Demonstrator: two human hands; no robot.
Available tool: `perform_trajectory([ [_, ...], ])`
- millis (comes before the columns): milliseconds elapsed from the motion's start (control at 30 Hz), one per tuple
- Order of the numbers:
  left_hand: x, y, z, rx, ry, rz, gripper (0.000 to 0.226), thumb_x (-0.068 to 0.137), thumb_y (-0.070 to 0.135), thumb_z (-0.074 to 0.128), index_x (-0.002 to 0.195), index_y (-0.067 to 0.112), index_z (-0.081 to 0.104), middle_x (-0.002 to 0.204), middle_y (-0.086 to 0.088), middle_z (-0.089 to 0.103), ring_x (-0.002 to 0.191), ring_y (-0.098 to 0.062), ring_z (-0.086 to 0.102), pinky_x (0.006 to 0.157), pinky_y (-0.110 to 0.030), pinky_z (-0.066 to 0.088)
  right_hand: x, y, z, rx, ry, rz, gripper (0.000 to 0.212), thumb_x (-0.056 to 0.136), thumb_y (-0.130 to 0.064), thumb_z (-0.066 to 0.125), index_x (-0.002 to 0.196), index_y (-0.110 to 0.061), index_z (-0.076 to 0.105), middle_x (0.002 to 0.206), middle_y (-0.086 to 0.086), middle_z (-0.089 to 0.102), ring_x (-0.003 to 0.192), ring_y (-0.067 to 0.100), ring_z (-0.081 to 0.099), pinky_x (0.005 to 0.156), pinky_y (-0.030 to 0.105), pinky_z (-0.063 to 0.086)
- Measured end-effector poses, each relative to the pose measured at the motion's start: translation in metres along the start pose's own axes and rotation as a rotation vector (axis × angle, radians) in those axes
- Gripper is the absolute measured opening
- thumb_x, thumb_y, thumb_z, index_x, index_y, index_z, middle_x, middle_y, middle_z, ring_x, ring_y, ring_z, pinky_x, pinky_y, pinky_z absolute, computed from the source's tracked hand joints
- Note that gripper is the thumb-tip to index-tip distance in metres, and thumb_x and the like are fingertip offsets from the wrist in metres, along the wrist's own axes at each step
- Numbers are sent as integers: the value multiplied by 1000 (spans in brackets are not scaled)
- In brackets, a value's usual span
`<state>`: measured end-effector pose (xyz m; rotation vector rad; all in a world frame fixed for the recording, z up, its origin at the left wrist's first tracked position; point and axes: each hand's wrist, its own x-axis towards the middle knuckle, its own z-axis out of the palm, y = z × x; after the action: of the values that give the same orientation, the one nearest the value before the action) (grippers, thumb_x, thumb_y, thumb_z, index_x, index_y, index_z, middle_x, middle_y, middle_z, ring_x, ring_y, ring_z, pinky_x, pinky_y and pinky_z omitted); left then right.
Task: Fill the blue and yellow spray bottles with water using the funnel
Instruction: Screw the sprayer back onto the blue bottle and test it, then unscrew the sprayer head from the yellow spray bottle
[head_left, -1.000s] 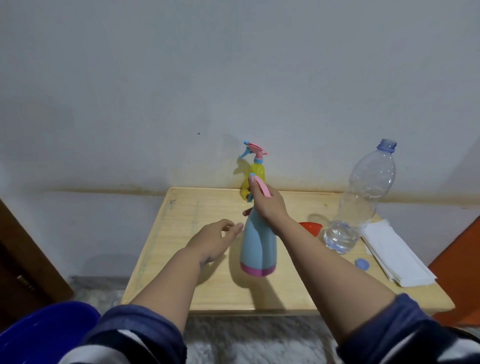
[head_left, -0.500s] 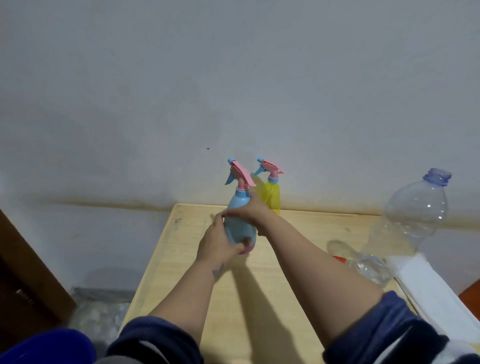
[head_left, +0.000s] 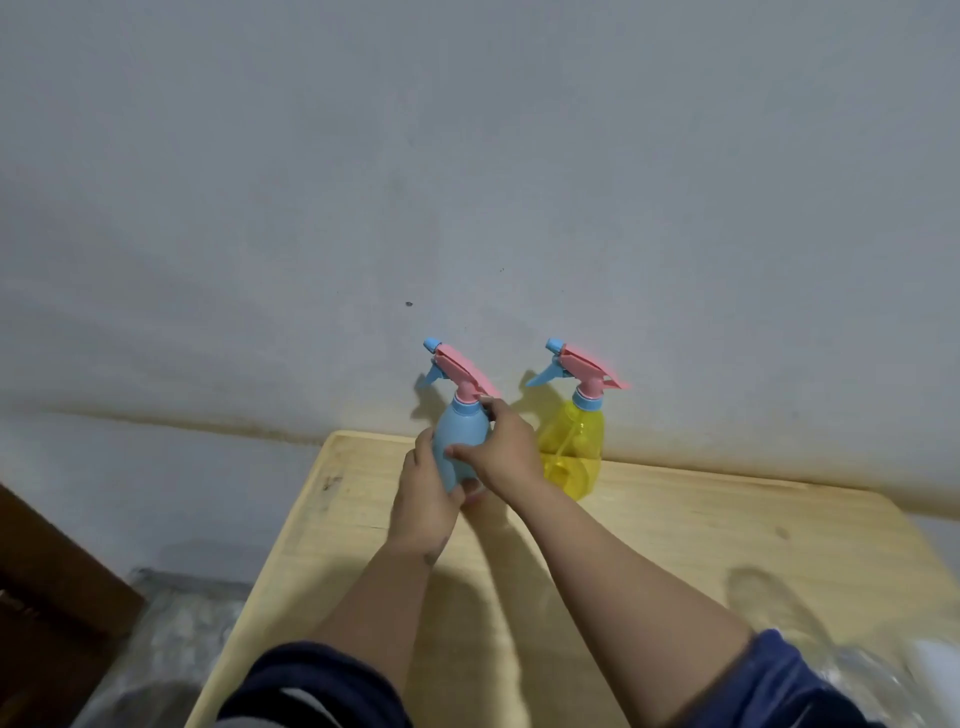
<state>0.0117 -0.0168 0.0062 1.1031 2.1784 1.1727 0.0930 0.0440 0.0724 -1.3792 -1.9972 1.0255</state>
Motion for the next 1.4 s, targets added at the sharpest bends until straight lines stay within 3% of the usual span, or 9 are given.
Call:
perform_trajectory([
  [100, 13, -7, 6, -7, 3, -8, 73, 80, 11, 69, 141, 25, 32, 125, -2, 50, 111, -20, 53, 82, -30, 47, 8, 7, 9, -15, 23, -34, 66, 71, -22, 79, 130, -17, 51, 125, 2, 61, 112, 21, 59, 86, 28, 46],
  [300, 16, -6, 6, -7, -23, 5, 74, 81, 17, 68, 144, 25, 30, 130, -3, 53, 116, -22, 54, 96, -43, 49, 6, 11, 13, -7, 26, -35, 71, 75, -21, 76, 138, -17, 43, 133, 4, 55, 121, 23, 53, 96, 34, 46],
  [433, -3, 0, -1, 130, -31, -77, 81, 86, 22, 67, 149, 11, 19, 140, -9, 44, 125, -26, 49, 94, -35, 43, -9, 11, 1, 11, -31, 32, 75, 81, -17, 71, 146, -12, 33, 144, 8, 46, 131, 25, 45, 106, 34, 39],
  [567, -34, 9, 4, 224, 67, -82, 55, 85, 40, 66, 126, 11, 42, 125, -6, 50, 112, -27, 54, 86, -40, 49, -35, 16, -15, 75, 67, 72, 45, 85, -13, 61, 129, -13, 52, 113, 6, 63, 105, 22, 59, 86, 29, 45],
  [667, -49, 19, 16, 312, 4, -72, 46, 87, 45, 59, 118, 14, 47, 119, -5, 53, 110, -28, 56, 86, -42, 50, -53, 24, -32, 172, 254, 127, 26, 86, -7, 53, 111, -11, 57, 85, 1, 58, 80, 18, 55, 69, 25, 38],
  [833, -40, 42, 40, 236, -157, 23, 61, 83, 41, 66, 133, 16, 42, 134, 0, 50, 121, -23, 53, 93, -41, 48, -46, 37, -62, 140, 536, 181, 34, 83, -17, 66, 111, -11, 50, 105, 6, 52, 99, 25, 54, 84, 36, 45],
  [1000, -21, 72, 62, 207, -181, 95, 73, 77, 45, 71, 137, 20, 38, 135, -1, 48, 119, -26, 54, 92, -42, 48, -14, 38, -80, 188, 477, 123, 55, 78, -33, 75, 121, -12, 49, 120, 2, 52, 110, 20, 52, 94, 37, 45],
  [1233, -4, 79, 85, 209, -185, 131, 83, 80, 43, 69, 144, 21, 22, 142, 1, 39, 119, -27, 52, 92, -46, 48, 3, 40, -85, 322, 437, 65, 36, 78, -28, 77, 105, -14, 57, 90, -8, 60, 84, 7, 58, 63, 5, 38],
  [1400, -18, 78, 81, 167, -118, 166, 80, 77, 48, 69, 139, 24, 24, 135, 0, 47, 117, -26, 54, 88, -46, 50, -4, 36, -87, 333, 461, 44, 28, 73, -29, 80, 93, -17, 65, 85, -7, 68, 81, 7, 64, 72, 16, 48],
])
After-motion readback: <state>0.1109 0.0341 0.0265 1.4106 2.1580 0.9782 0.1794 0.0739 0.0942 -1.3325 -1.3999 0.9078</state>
